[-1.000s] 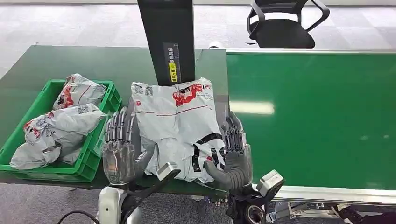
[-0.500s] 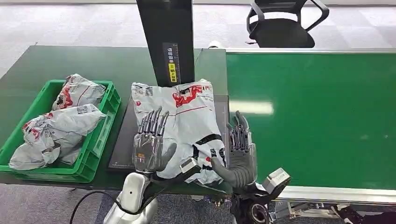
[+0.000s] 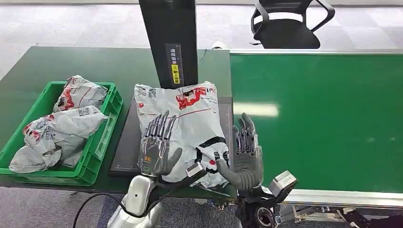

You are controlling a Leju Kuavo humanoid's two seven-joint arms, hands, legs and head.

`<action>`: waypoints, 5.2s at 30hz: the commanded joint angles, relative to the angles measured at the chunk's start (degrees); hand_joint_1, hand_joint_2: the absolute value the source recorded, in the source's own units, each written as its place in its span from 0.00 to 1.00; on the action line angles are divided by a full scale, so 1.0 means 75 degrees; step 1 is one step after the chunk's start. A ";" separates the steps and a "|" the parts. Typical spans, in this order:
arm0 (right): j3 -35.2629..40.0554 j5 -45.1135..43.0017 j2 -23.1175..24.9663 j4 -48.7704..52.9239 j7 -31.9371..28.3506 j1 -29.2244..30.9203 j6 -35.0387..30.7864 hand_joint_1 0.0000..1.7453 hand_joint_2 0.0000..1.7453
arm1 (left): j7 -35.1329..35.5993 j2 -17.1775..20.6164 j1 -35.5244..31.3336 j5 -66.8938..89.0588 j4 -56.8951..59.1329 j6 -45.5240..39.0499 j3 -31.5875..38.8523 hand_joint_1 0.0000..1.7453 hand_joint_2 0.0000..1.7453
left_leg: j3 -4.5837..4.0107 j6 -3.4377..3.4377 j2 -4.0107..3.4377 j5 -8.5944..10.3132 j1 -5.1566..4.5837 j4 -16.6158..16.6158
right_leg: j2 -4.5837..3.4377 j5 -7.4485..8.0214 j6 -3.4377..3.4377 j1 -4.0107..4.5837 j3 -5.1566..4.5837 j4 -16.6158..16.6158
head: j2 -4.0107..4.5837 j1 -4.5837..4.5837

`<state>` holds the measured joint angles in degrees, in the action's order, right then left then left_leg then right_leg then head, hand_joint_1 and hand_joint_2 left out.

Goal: Moved the parcel from conveyor to table for the left to box.

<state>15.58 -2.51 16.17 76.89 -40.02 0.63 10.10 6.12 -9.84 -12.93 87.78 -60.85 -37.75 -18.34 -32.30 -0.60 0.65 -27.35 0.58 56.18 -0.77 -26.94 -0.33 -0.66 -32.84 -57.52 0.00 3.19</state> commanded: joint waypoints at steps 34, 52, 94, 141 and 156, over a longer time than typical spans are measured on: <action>-0.0552 -0.0385 -0.0116 -0.0642 0.0003 0.0101 0.0266 0.00 1.00 | -0.1027 -0.0062 -0.3050 -0.1512 0.5193 0.2514 -0.0950 0.00 1.00 | 0.0076 0.0003 -0.0004 0.0007 0.0000 -0.0008 | 0.0008 0.0008 0.0001 0.0002 0.0086 0.0011 | 0.0000 0.0000; -0.0572 -0.0373 -0.0021 -0.0514 0.0022 0.0056 0.0198 0.00 1.00 | -0.1178 -0.0134 -0.2867 -0.1724 0.4930 0.2246 -0.0870 1.00 1.00 | 0.0080 0.0003 -0.0006 0.0003 -0.0001 -0.0008 | 0.0006 0.0004 0.0001 0.0001 0.0088 0.0009 | 0.0000 0.0000; -0.0562 -0.0481 0.0003 -0.0656 0.0032 0.0131 0.0022 0.00 1.00 | -0.5268 0.1297 -0.1252 -0.7005 -0.3542 -0.0300 0.3144 0.99 1.00 | 0.0032 -0.0002 -0.0010 0.0004 0.0012 -0.0001 | 0.0002 0.0003 0.0005 0.0017 0.0036 0.0000 | 0.0000 0.0003; -0.0796 -0.0321 -0.0083 -0.0727 0.0008 -0.0011 0.0823 0.00 1.00 | 0.1536 0.3622 -0.7641 0.0296 0.5919 0.4335 0.2399 0.93 1.00 | 0.0006 -0.0025 0.0005 0.0027 0.0036 0.0003 | 0.0020 0.0022 0.0037 0.0041 0.0013 -0.0001 | 0.0000 0.0006; -0.0905 -0.0283 -0.0032 -0.0594 0.0013 -0.0098 0.0836 0.00 1.00 | 0.1588 0.3336 -0.7512 0.0296 0.5931 0.4783 0.2224 0.95 1.00 | -0.0003 -0.0025 0.0003 0.0030 0.0035 -0.0001 | 0.0015 0.0026 0.0038 0.0039 0.0003 0.0001 | 0.0000 0.0006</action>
<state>10.27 -4.70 17.38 74.38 -39.95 -1.23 16.28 17.46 17.05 -65.72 88.65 -22.21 -3.43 0.59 -32.36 -0.83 0.56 -27.13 0.79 56.18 -0.88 -26.73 -0.03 -0.43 -32.95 -57.58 0.00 3.23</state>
